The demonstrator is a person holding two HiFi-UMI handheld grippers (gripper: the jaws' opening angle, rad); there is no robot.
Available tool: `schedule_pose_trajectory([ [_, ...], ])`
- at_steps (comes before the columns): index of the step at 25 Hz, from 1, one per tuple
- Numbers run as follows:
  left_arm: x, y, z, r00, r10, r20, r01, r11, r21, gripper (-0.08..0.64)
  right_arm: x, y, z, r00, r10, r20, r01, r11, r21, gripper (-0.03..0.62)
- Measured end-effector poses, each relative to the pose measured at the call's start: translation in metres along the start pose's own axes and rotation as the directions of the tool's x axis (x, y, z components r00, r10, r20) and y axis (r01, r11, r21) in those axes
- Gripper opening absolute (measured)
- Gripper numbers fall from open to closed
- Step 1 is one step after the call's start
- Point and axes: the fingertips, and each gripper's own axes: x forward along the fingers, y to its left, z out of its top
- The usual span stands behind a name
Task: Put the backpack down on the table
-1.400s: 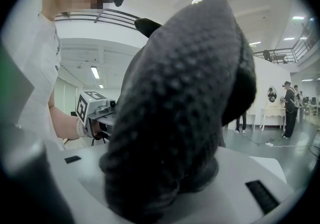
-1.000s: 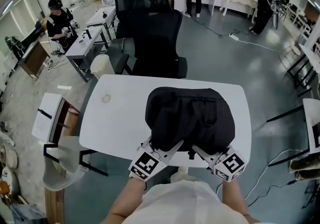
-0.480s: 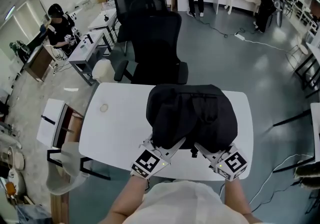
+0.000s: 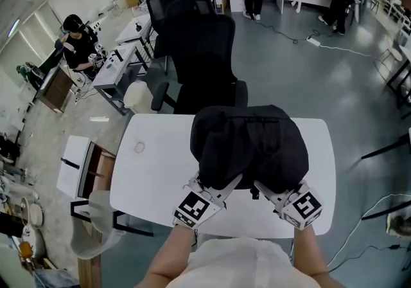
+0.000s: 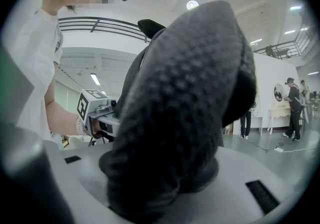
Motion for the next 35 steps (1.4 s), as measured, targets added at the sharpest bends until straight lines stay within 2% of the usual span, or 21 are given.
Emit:
schedule_pose_trajectory([
  [17,0.008,0.089,-0.053,0.998,-0.069,-0.003,0.068,0.997,-0.038,0.135,0.094,-0.022,-0.028,0.996,-0.071,-0.056,0.072,0.997,0.022,0.206],
  [27,0.033,0.127,-0.086,0.997,-0.075,-0.009,0.074,0.995,-0.071,0.135,0.133,-0.051,-0.054,0.993,-0.082,-0.086,0.085,0.996,0.027,0.207],
  [35,0.048,0.154,-0.118,0.998,-0.052,-0.029,0.048,0.993,-0.109,0.137,0.163,-0.07,-0.078,0.99,-0.077,-0.117,0.082,0.996,0.036,0.209],
])
